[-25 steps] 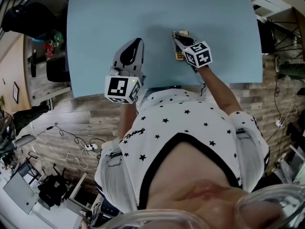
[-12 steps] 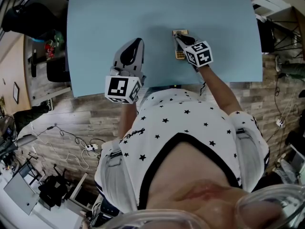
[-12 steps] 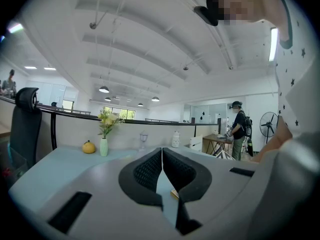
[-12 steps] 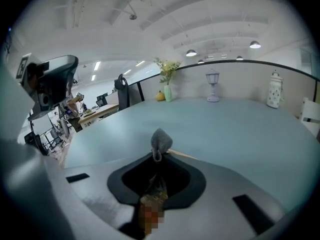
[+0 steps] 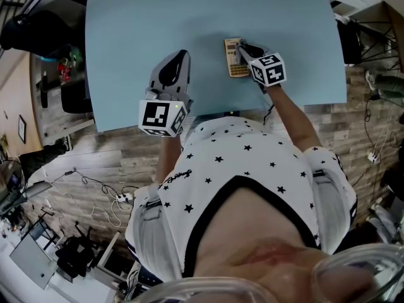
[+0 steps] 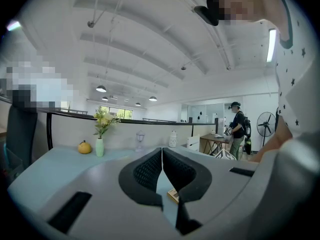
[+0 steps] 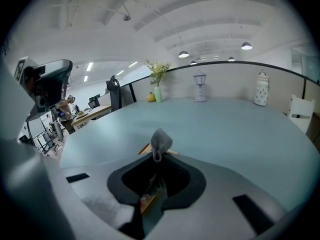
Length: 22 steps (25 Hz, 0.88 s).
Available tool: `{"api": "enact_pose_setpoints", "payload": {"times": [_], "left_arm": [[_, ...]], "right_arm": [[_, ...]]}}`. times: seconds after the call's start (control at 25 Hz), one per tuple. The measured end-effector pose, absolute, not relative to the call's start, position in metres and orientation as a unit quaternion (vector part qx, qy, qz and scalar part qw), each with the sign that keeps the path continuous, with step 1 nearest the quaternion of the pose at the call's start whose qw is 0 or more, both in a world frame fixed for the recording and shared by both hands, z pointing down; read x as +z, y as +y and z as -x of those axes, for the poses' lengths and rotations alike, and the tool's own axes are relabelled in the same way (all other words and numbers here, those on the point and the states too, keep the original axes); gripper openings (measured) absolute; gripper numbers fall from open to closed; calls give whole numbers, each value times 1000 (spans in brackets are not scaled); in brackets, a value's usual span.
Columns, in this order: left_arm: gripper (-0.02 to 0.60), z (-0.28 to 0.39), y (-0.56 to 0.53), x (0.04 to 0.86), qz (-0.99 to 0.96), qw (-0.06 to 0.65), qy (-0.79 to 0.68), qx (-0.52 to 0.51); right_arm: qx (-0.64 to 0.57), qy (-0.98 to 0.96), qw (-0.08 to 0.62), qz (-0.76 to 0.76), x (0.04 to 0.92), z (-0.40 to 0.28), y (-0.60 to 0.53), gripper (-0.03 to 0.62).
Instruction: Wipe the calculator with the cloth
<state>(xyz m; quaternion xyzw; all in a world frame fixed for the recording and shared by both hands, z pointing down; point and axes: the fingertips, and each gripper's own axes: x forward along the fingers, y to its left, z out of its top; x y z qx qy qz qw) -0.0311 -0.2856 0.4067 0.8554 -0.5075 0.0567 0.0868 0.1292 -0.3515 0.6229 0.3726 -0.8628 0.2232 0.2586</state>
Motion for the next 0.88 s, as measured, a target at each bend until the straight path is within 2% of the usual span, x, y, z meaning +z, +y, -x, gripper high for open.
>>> {"api": "enact_pose_setpoints", "payload": {"times": [0.44,0.88], "left_arm": [[31,18,-286,405,-862,84,-497,58],[31,18,-281,403,-859,82,-502,58]], "right_arm": [[235,-844,257,-408,629,-165,-352,43],[225,-847,245,-413,619,-167,-355,43]]}}
